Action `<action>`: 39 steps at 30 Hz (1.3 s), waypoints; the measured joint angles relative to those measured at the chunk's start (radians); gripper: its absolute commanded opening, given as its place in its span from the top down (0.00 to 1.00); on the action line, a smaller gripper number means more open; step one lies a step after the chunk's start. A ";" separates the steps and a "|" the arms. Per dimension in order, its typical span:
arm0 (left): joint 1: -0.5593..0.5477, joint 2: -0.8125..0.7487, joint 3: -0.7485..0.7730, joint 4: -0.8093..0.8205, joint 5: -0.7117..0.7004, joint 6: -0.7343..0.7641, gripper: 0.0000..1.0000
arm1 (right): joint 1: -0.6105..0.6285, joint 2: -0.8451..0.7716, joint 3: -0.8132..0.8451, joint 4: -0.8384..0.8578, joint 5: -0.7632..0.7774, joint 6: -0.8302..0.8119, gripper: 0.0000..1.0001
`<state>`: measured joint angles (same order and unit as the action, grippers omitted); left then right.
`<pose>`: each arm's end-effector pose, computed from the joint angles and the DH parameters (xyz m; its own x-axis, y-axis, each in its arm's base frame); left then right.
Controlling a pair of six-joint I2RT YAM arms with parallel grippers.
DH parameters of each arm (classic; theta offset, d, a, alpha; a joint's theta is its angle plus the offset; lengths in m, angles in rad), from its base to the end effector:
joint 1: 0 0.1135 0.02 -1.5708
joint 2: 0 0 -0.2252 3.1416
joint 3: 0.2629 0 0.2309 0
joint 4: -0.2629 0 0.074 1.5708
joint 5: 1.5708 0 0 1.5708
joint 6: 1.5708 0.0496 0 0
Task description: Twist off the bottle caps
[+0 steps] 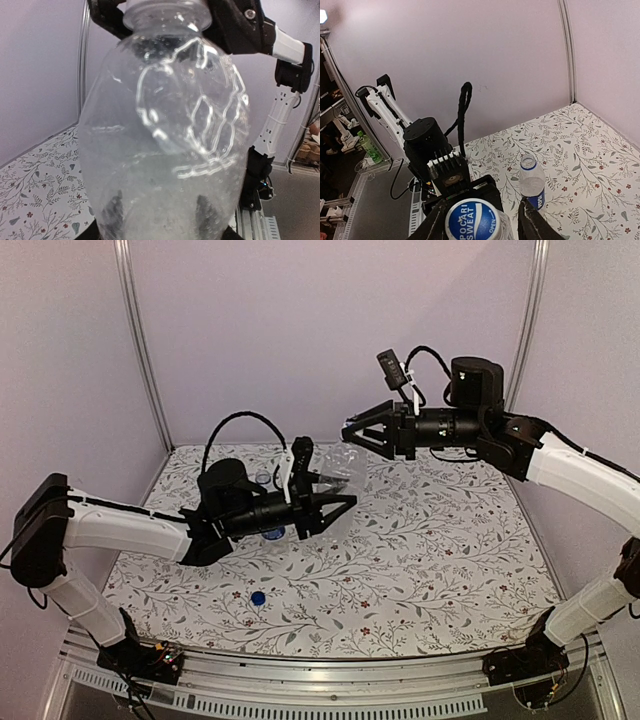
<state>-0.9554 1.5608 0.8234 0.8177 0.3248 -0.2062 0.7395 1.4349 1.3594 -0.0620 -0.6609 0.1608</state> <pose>0.1855 -0.2898 0.2429 -0.1507 -0.1229 -0.9809 0.9467 0.2679 -0.1790 0.2221 0.2438 0.3641 -0.2571 -0.0634 -0.9643 -0.9524 0.1860 0.2417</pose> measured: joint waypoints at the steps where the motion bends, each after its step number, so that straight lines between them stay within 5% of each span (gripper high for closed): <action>1: 0.000 0.001 0.000 0.001 0.000 0.000 0.61 | 0.000 0.001 0.002 0.000 -0.003 -0.001 0.59; 10: 0.000 0.010 -0.002 0.003 -0.005 0.000 0.62 | 0.001 0.006 0.003 -0.001 -0.015 -0.009 0.77; 17: 0.000 0.021 -0.002 0.019 -0.002 -0.001 0.62 | 0.001 0.007 0.003 -0.005 -0.029 -0.021 1.00; 24: 0.001 0.033 -0.030 0.060 0.043 0.006 0.64 | 0.001 0.008 0.005 -0.058 -0.087 -0.088 1.00; 39: 0.003 0.106 -0.084 0.280 0.360 -0.064 0.67 | 0.002 0.058 0.029 -0.143 -0.480 -0.344 1.00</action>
<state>-0.9524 1.6672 0.7395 1.0977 0.6853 -0.2699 0.7418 1.4933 1.3888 -0.2047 -1.1408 -0.1837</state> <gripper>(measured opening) 0.431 0.293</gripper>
